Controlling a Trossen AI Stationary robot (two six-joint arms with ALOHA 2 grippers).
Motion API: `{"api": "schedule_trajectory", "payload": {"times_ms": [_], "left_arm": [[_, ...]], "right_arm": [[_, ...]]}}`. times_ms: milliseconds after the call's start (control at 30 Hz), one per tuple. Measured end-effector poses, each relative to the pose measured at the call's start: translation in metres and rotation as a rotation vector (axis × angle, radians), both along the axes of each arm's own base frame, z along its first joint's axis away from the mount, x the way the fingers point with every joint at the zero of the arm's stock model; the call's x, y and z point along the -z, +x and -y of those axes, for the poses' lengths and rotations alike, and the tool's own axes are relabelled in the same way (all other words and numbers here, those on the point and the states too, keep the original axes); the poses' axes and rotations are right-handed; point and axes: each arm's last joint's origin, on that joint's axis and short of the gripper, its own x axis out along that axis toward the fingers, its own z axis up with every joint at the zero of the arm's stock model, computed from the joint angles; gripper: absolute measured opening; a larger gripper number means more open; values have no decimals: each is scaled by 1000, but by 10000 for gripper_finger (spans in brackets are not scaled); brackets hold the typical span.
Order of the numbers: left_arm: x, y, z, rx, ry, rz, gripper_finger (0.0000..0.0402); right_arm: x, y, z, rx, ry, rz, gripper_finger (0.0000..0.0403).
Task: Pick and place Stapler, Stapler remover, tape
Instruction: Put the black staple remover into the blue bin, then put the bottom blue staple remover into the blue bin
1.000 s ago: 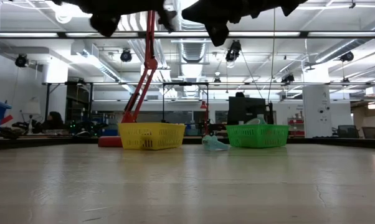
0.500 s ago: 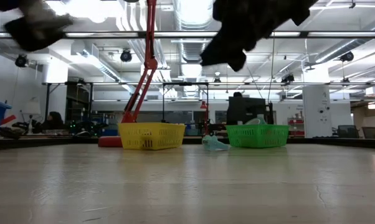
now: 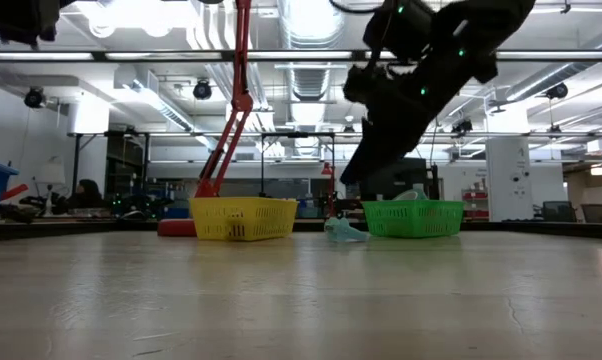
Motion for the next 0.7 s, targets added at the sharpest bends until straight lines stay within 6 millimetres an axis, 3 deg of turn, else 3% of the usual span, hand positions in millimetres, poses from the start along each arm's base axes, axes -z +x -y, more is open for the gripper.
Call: {"api": "schedule_trajectory", "payload": {"times_ms": [167,433,700], "left_arm": [[8,2,2,-23,12,-41,63],[-1,2,-1,-55,26,39,145],[-16,1,-5,-49,55,193,165]], "right_arm": [[21,8,11,-15,-46,-65,144],[24,14,23,-17,-196,-102,176],[28,14,20,-111,-170,-117,165]]}}
